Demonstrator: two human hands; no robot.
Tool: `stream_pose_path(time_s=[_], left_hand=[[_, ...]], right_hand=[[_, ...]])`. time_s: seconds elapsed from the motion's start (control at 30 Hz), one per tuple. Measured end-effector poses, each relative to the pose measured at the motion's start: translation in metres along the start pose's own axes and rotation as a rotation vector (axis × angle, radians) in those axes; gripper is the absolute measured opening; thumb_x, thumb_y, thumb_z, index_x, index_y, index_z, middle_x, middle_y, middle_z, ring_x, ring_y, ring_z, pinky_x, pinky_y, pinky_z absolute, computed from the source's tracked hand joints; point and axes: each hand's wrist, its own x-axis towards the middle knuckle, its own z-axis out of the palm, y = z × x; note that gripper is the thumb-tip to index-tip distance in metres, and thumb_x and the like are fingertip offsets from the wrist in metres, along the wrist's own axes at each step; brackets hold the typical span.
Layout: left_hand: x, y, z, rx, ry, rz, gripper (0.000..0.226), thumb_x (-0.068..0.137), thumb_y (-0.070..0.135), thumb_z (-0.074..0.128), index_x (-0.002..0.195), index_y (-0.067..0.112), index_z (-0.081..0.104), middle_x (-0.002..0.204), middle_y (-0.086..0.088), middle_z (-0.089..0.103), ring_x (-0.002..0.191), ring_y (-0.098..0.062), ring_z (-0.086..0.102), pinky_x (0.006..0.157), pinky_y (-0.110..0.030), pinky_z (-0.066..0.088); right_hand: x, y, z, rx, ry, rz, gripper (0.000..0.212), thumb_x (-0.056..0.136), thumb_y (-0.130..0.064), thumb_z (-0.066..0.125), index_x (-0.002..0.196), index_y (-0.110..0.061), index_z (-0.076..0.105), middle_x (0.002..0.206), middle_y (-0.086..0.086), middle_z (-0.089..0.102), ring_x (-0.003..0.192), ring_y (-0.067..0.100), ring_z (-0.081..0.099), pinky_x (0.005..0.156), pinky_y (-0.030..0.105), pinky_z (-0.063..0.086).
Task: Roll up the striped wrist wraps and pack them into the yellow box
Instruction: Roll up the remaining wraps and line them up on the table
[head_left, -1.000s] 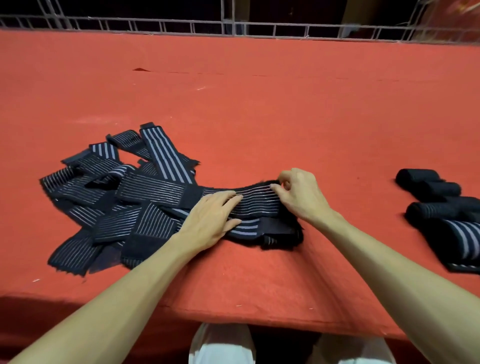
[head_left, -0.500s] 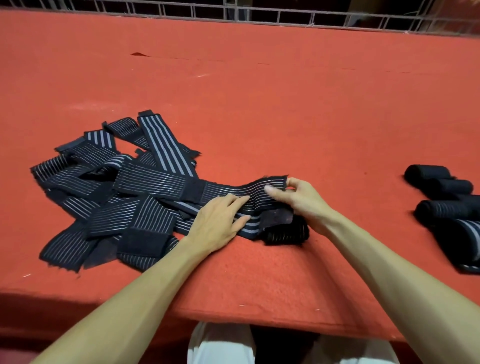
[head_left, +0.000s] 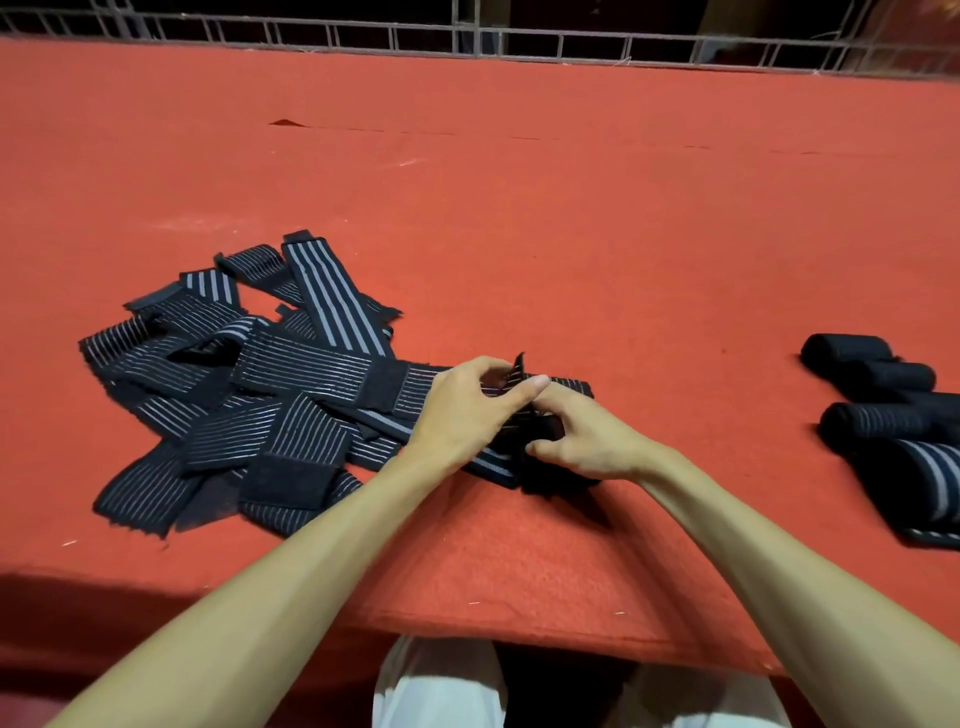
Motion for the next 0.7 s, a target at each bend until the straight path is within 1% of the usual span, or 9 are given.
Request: stream_pose_path(time_s=[0.07,0.13,0.17,0.23,0.33,0.4,0.5,0.6,0.7], left_hand=[[0.001,0.005,-0.001,0.022,0.095,-0.032,0.041,0.08,0.049,0.072,0.106,0.018,0.071,0.099,0.009,0.071,0.092,-0.005,0.063,0.085,-0.019,0.048],[0.002,0.004,-0.004,-0.008,0.185,-0.099,0.02,0.083,0.033,0.071,0.098,0.019,0.074,0.092,0.006,0.073,0.084,-0.006,0.064,0.078,-0.016,0.047],[0.004,0.0,-0.007,-0.041,0.215,-0.14,0.014,0.085,0.026,0.069,0.095,0.02,0.075,0.088,0.005,0.074,0.082,-0.008,0.065,0.079,-0.018,0.049],[0.006,-0.012,-0.011,-0.138,0.242,-0.22,0.011,0.088,0.02,0.066,0.091,0.02,0.077,0.083,0.002,0.074,0.078,-0.015,0.07,0.078,-0.029,0.057],[0.0,-0.029,-0.016,-0.353,0.258,-0.339,0.016,0.094,0.012,0.061,0.084,0.018,0.073,0.087,-0.006,0.073,0.08,-0.023,0.071,0.071,-0.033,0.06],[-0.001,-0.04,-0.015,-0.446,0.256,-0.393,0.014,0.094,0.011,0.06,0.091,0.015,0.073,0.092,-0.008,0.073,0.081,-0.023,0.07,0.076,-0.04,0.06],[-0.003,-0.045,-0.013,-0.483,0.31,-0.438,0.016,0.095,0.011,0.06,0.105,0.009,0.072,0.095,-0.006,0.073,0.081,-0.021,0.069,0.069,-0.032,0.059],[-0.004,-0.049,-0.029,-0.493,0.433,-0.433,0.016,0.095,0.011,0.059,0.106,0.01,0.071,0.09,0.002,0.071,0.081,-0.015,0.068,0.067,-0.029,0.058],[-0.005,-0.057,-0.052,-0.389,0.462,-0.404,0.015,0.093,0.018,0.062,0.104,0.016,0.072,0.093,0.007,0.07,0.091,-0.016,0.067,0.086,-0.04,0.057]], right_hand=[[0.002,0.003,0.007,-0.087,0.014,-0.01,0.021,0.083,-0.005,0.064,0.103,0.0,0.062,0.106,0.008,0.059,0.101,0.019,0.054,0.092,0.033,0.043],[0.003,0.002,0.011,-0.085,0.061,0.008,0.017,0.085,-0.011,0.066,0.101,-0.006,0.065,0.095,0.003,0.06,0.09,0.015,0.055,0.084,0.03,0.043],[0.004,0.0,0.012,-0.044,0.097,0.038,0.018,0.086,-0.014,0.068,0.103,-0.015,0.068,0.093,-0.004,0.063,0.087,0.009,0.058,0.082,0.025,0.044],[0.005,-0.002,0.013,0.092,0.141,0.113,0.014,0.088,-0.015,0.068,0.087,-0.029,0.068,0.078,-0.012,0.067,0.07,0.002,0.064,0.07,0.019,0.047],[0.007,-0.002,0.021,0.36,0.201,0.272,0.027,0.093,-0.008,0.062,0.072,-0.024,0.065,0.058,-0.003,0.063,0.049,0.009,0.061,0.054,0.018,0.048],[0.007,0.002,0.029,0.492,0.25,0.373,0.029,0.094,-0.006,0.059,0.068,-0.015,0.065,0.055,0.004,0.063,0.047,0.011,0.059,0.054,0.021,0.048],[0.009,0.009,0.036,0.613,0.341,0.483,0.027,0.095,-0.002,0.056,0.069,-0.004,0.063,0.053,0.007,0.063,0.044,0.013,0.059,0.052,0.024,0.048],[0.013,0.014,0.031,0.853,0.492,0.555,0.022,0.095,0.004,0.052,0.076,0.003,0.063,0.062,0.014,0.064,0.045,0.017,0.06,0.047,0.022,0.051],[0.018,0.015,0.032,0.842,0.515,0.603,0.019,0.096,0.002,0.051,0.08,0.001,0.062,0.062,0.015,0.064,0.045,0.017,0.06,0.046,0.021,0.052]])
